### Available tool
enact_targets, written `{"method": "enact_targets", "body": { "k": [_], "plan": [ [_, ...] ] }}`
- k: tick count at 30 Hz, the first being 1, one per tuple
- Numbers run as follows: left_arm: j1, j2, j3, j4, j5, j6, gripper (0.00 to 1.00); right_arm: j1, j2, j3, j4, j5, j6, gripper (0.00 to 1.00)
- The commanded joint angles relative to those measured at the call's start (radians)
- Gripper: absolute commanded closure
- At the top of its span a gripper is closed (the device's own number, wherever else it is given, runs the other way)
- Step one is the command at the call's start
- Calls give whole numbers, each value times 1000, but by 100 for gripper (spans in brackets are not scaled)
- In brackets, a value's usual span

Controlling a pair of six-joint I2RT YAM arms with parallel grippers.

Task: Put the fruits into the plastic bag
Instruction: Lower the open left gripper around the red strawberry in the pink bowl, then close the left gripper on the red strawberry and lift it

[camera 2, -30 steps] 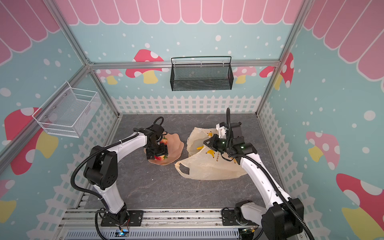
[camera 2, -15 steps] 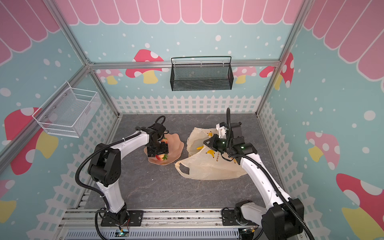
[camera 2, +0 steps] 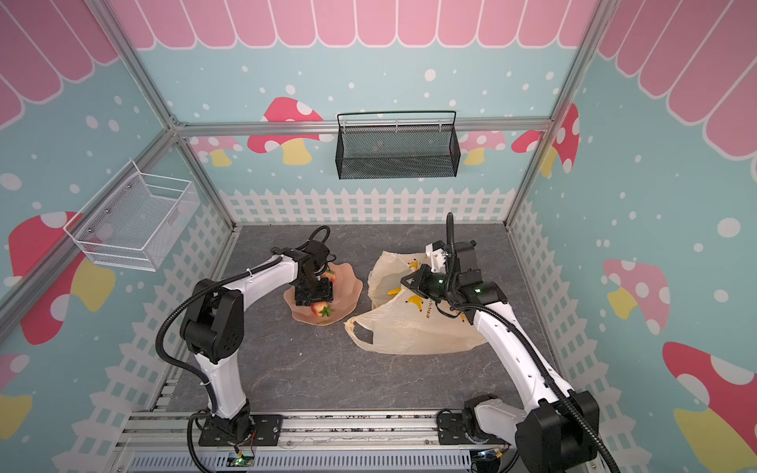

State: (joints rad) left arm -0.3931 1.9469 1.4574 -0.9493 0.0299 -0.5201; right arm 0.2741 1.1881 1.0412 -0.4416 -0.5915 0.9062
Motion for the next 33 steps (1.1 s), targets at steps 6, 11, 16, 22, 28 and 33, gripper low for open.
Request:
{"method": "enact_targets", "body": {
  "k": [6, 11, 16, 22, 28, 33],
  "plan": [
    [-6, -14, -37, -6, -20, 14, 39, 0, -19, 3, -5, 1, 0, 100],
    [-5, -15, -40, -6, -17, 16, 45, -1, -21, 2, -5, 2, 2, 100],
    [-6, -34, -34, -9, -12, 17, 50, -1, -27, 1, -9, 6, 2, 100],
    [-6, -77, -23, -31, -15, 15, 52, -1, -29, 0, -9, 7, 3, 100],
    [-6, -128, -2, -69, -24, 15, 52, -1, -30, -2, -9, 7, 3, 100],
    [-6, -169, 20, -107, -27, 17, 52, -1, -33, -4, -9, 6, 4, 100]
  ]
}}
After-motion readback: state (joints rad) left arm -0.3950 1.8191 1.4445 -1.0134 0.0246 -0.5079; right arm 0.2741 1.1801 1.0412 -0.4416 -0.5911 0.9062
